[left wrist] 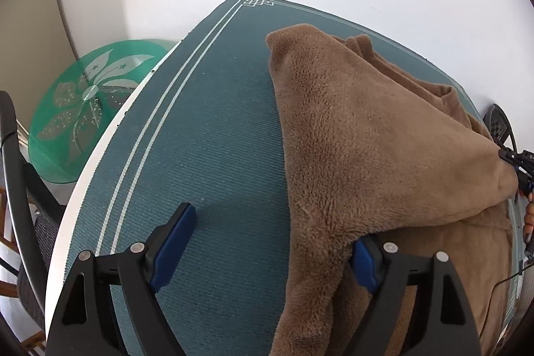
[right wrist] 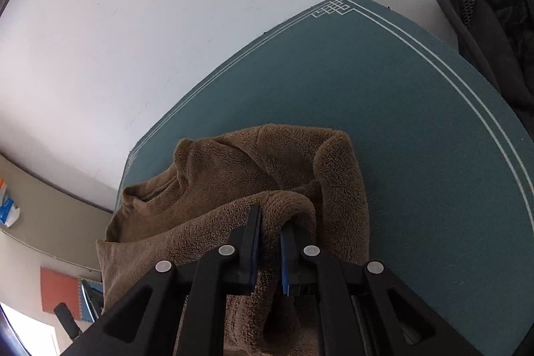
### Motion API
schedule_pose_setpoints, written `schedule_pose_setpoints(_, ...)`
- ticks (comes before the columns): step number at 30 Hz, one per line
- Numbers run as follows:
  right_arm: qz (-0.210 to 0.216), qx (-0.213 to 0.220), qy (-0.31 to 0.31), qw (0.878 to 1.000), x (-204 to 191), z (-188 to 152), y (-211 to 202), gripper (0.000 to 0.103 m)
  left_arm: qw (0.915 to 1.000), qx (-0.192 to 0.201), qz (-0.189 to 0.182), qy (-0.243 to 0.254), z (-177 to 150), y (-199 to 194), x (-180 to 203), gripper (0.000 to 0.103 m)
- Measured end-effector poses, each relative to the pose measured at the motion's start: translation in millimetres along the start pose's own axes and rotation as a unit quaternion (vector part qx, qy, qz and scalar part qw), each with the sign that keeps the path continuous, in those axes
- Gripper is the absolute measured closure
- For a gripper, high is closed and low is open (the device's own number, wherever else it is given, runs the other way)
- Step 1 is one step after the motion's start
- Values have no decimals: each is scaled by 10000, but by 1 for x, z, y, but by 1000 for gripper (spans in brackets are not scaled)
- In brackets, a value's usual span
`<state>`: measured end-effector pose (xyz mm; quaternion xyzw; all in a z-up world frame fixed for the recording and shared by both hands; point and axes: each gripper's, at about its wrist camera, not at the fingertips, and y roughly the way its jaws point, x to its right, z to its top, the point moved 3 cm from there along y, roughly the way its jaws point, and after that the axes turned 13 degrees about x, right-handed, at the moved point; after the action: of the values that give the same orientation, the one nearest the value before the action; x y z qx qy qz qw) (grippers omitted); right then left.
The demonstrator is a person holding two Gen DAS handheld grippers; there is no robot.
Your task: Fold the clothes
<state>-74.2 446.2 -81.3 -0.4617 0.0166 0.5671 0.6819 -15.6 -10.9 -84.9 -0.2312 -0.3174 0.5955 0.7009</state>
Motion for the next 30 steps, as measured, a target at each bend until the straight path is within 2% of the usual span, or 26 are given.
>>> schedule_pose_setpoints(4,581,101,165,9981,-3,6,-11,90,9998,28,-33,-206,4,3,-5,15)
schedule_pose_setpoints(5,750,102,225,9969,-4,8,-15,84,9997,32,-45,-235,5,4,-6,15)
schedule_pose_setpoints(7,983,114,283,9947,-5,9,-20,53,9997,46,-48,-254,4,5,-7,15)
schedule_pose_setpoints(8,999,208,261,9944,-4,8,-25,20,9997,59,-36,-230,3,5,-7,14)
schedule_pose_setpoints(9,985,358,206,9943,-3,7,-32,13,9998,71,-24,-206,3,5,-7,14)
schedule_pose_setpoints(11,1117,373,74,9930,-4,0,-38,13,9998,88,-19,-193,2,8,-9,14)
schedule_pose_setpoints(15,1313,25,95,9913,7,-22,-45,13,9997,96,-18,-216,5,14,-12,13)
schedule_pose_setpoints(18,1139,-245,-136,9931,10,-43,-39,14,9997,107,6,-224,5,18,-14,13)
schedule_pose_setpoints(19,951,-300,-314,9945,9,-50,-35,16,9997,106,11,-233,6,18,-15,13)
schedule_pose_setpoints(20,690,-323,-524,9957,8,-56,-32,29,9995,110,-5,-290,7,19,-17,13)
schedule_pose_setpoints(21,307,-295,-786,9960,6,-60,-30,48,9993,114,-21,-349,8,20,-19,13)
schedule_pose_setpoints(22,-42,-267,-1034,9943,3,-63,-30,53,9987,139,-29,-488,9,20,-25,13)
schedule_pose_setpoints(25,-873,-201,-1746,9806,-10,-69,-32,55,9962,198,-81,-850,11,20,-40,13)
schedule_pose_setpoints(28,-1389,-231,-2678,9531,-27,-85,-29,53,9971,196,31,-737,9,20,-40,13)
schedule_pose_setpoints(30,-1596,-155,-3014,9399,-32,-92,-31,51,9986,154,128,-496,6,20,-36,13)
